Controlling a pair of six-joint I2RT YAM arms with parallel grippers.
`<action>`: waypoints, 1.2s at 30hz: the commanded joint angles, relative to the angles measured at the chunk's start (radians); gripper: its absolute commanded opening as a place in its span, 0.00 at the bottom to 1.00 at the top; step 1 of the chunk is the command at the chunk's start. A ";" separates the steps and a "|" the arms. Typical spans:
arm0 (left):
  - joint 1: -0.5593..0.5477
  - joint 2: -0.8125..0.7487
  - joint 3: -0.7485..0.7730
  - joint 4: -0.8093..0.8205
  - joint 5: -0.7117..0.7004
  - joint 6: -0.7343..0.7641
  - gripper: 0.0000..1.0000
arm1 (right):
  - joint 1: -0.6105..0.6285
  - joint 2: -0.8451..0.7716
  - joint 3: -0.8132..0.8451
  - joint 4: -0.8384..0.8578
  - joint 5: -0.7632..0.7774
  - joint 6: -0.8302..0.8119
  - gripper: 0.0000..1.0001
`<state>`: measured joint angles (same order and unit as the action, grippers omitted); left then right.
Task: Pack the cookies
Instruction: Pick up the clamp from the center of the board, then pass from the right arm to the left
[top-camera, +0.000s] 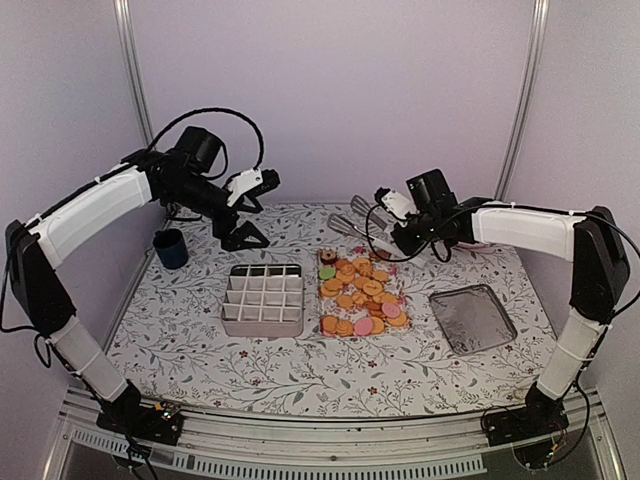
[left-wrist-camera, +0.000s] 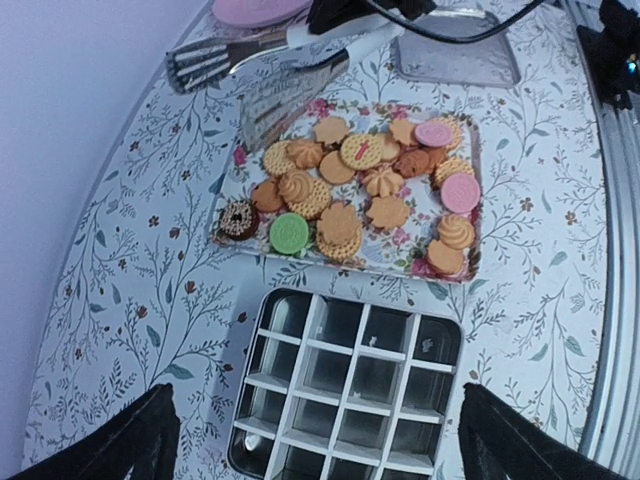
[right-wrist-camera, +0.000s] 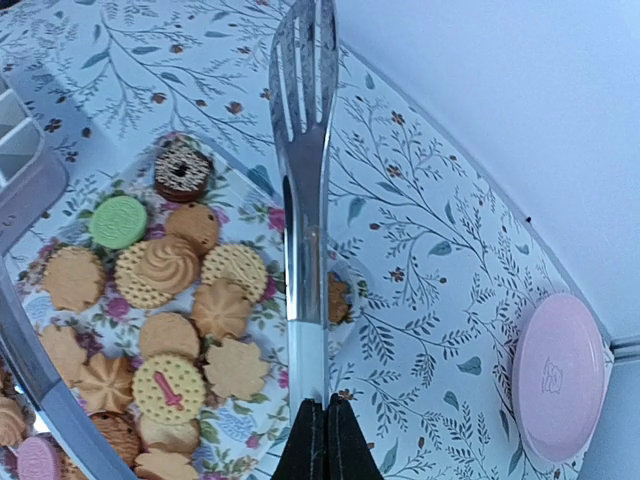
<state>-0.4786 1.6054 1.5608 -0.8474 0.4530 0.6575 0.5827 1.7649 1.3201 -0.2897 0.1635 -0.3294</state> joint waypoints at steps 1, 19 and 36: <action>-0.060 0.070 0.111 -0.102 0.083 0.088 0.96 | 0.113 -0.049 0.011 -0.027 0.068 -0.022 0.00; -0.197 0.162 0.130 -0.224 0.015 0.194 0.55 | 0.331 0.070 0.221 -0.175 0.124 -0.062 0.00; -0.204 0.166 0.072 -0.192 -0.014 0.171 0.00 | 0.375 0.069 0.268 -0.187 0.123 -0.067 0.01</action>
<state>-0.6693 1.7828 1.6417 -1.0447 0.4240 0.8364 0.9436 1.8393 1.5471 -0.5129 0.2939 -0.4118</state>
